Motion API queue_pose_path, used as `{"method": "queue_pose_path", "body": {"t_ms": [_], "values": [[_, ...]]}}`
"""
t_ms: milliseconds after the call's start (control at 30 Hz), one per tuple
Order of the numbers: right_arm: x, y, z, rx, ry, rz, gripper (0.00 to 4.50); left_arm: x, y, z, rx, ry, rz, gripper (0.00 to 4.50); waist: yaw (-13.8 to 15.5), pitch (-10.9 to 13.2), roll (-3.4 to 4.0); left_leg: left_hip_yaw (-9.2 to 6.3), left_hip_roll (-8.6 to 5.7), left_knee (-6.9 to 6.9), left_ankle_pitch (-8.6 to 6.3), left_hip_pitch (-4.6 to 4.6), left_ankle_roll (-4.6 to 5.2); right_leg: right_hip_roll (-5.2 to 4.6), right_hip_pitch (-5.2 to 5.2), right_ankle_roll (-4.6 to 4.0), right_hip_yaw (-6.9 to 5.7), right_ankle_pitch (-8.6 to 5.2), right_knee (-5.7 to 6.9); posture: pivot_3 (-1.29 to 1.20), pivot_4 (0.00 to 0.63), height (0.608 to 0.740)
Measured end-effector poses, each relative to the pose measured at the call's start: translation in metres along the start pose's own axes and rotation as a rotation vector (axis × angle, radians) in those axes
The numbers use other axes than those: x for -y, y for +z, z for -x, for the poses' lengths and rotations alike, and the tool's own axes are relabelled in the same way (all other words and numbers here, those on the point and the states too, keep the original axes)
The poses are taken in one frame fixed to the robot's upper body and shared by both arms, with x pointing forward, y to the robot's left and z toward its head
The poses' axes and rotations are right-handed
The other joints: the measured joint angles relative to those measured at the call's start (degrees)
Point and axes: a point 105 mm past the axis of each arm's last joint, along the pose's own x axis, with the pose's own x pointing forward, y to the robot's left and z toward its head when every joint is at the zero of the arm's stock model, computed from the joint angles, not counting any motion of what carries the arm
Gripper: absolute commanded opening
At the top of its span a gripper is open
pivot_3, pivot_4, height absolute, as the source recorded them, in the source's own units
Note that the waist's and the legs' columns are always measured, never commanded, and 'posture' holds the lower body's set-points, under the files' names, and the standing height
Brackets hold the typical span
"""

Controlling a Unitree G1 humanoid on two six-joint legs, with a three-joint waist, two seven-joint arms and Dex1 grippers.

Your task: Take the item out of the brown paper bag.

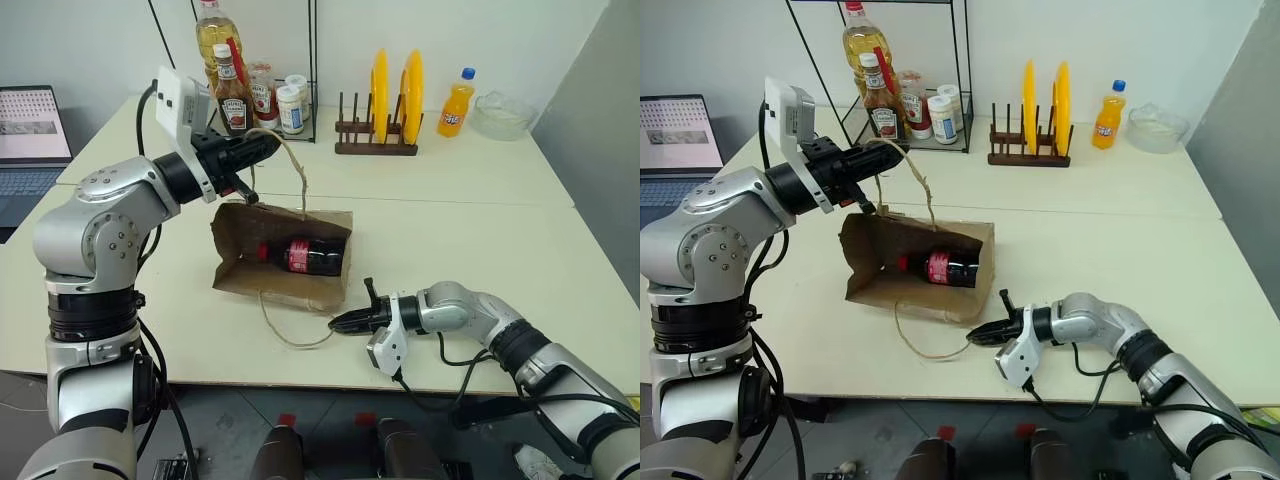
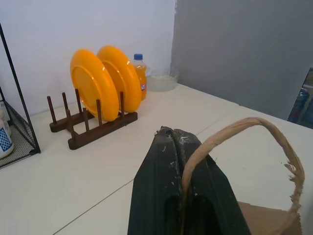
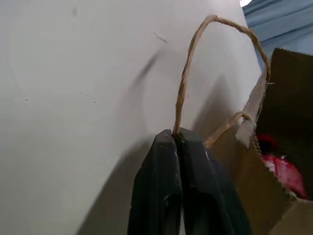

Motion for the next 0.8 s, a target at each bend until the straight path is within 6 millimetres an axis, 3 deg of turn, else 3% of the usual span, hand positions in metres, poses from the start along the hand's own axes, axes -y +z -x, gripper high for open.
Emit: {"method": "queue_pose_path", "body": {"t_ms": [200,333,433,600,800], "values": [[-0.006,0.022,0.021,0.047,0.003,-0.19,3.05,0.004,-0.005,0.002,-0.012,-0.016,-0.001,0.0,-0.01,0.19,0.2,-0.01,0.02,0.0,0.0,-0.04,0.01,0.03,-0.05,0.04,0.01,-0.02,0.01,0.0,0.15,0.74],[0.005,0.034,0.037,0.051,-0.055,-0.278,4.4,0.005,-0.007,0.004,-0.018,-0.018,-0.001,0.0,0.01,0.24,0.25,-0.02,0.08,0.0,0.0,-0.04,0.01,0.11,-0.07,0.05,0.01,-0.03,0.03,0.0,0.15,0.74],[0.013,0.035,0.056,0.009,-0.097,-0.41,4.46,0.006,-0.006,0.005,-0.018,-0.019,-0.005,0.0,0.02,0.26,0.27,-0.01,0.08,0.01,0.0,-0.04,0.01,0.12,-0.07,0.06,0.02,-0.03,0.03,0.0,0.15,0.74],[0.059,0.049,0.06,0.115,-0.222,-0.694,3.03,0.006,-0.006,0.005,-0.017,-0.019,-0.006,0.0,-0.39,0.29,0.29,-0.06,0.21,0.01,0.0,-0.03,0.01,0.25,-0.1,0.05,0.01,-0.03,0.05,0.0,0.15,0.74],[0.125,0.076,0.038,0.418,-0.304,-1.071,0.87,0.005,-0.005,0.006,-0.02,-0.014,-0.011,0.0,-0.61,0.36,0.37,-0.12,0.21,0.0,0.0,-0.1,0.0,0.26,-0.14,0.04,-0.07,-0.04,0.03,0.0,0.15,0.74]]}}
